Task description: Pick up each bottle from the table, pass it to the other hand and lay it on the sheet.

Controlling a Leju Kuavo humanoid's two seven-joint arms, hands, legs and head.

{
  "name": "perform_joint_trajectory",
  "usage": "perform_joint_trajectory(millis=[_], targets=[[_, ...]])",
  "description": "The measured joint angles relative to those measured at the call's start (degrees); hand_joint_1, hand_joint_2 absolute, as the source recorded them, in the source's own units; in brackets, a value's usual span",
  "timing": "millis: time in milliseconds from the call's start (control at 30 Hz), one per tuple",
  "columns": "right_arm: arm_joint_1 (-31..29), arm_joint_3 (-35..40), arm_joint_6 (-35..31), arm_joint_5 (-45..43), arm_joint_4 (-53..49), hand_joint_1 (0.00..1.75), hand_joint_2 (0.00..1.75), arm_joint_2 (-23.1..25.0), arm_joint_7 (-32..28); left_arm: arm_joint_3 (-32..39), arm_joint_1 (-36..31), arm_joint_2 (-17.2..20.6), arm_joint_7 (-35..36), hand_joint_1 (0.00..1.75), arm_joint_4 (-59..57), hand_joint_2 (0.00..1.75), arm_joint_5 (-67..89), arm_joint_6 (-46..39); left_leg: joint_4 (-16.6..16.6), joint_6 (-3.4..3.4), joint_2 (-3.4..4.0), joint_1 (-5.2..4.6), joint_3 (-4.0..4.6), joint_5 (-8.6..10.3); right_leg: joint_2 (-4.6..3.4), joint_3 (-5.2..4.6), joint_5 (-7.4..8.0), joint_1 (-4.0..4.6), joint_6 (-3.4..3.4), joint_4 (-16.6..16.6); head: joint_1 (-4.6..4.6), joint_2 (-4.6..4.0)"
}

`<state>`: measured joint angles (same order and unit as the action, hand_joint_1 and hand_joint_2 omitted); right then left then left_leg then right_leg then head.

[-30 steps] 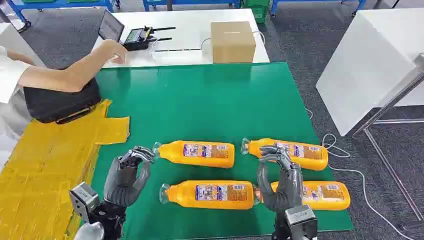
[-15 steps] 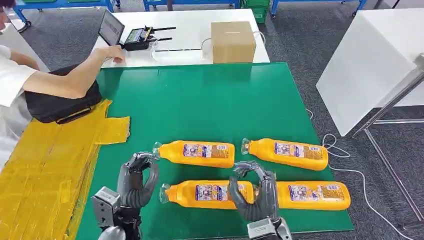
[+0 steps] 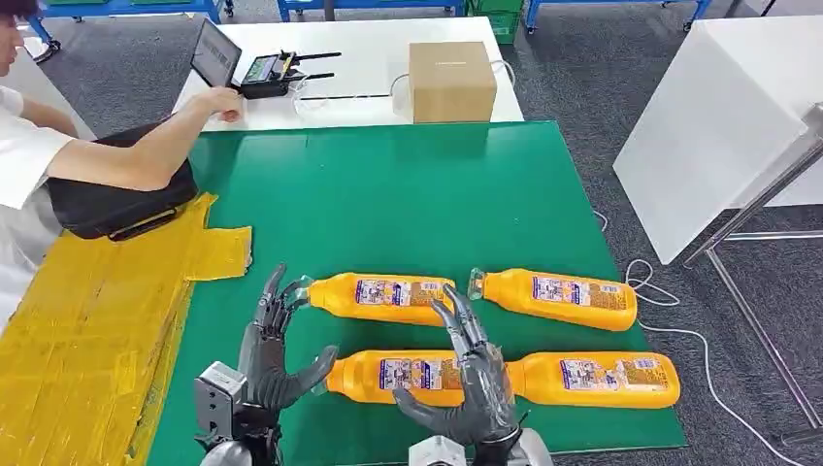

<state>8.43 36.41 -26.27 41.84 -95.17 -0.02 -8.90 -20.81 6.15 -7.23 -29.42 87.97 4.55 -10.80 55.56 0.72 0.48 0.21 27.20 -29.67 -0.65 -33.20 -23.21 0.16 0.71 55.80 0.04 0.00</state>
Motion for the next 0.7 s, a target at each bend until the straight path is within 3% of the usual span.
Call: perform_joint_trajectory(millis=[100, 400, 700], targets=[[-0.53, 0.66, 0.81, 6.97, 1.47, 0.00, 1.75, -0.94, 4.80, 0.07, 0.09, -0.13, 0.35, 0.00, 0.00, 1.75, 0.04, 0.90, 0.00, 0.00, 0.00, 0.00, 0.00, 0.00, 0.00, 0.01, 0.00, 0.00, 0.00, 0.00, -0.02, 0.00], [-2.02, 2.19, 2.78, 16.81, 6.23, 0.00, 1.75, -2.84, 11.94, 0.65, 0.17, -0.57, 1.18, 0.00, 0.00, 1.75, 0.59, 2.97, 0.00, 0.00, -0.01, 0.00, 0.01, 0.00, 0.00, 0.00, 0.00, 0.00, 0.00, 0.00, -0.02, 0.00], [-3.25, 2.80, 3.52, 20.05, 9.59, 0.00, 1.75, -3.28, 14.85, 1.03, 0.16, -1.05, 1.68, 0.00, -0.18, 1.75, 0.59, 3.67, 0.00, 0.00, -0.01, 0.00, 0.00, 0.00, 0.00, 0.00, 0.00, 0.00, 0.00, 0.00, -0.02, 0.00]])
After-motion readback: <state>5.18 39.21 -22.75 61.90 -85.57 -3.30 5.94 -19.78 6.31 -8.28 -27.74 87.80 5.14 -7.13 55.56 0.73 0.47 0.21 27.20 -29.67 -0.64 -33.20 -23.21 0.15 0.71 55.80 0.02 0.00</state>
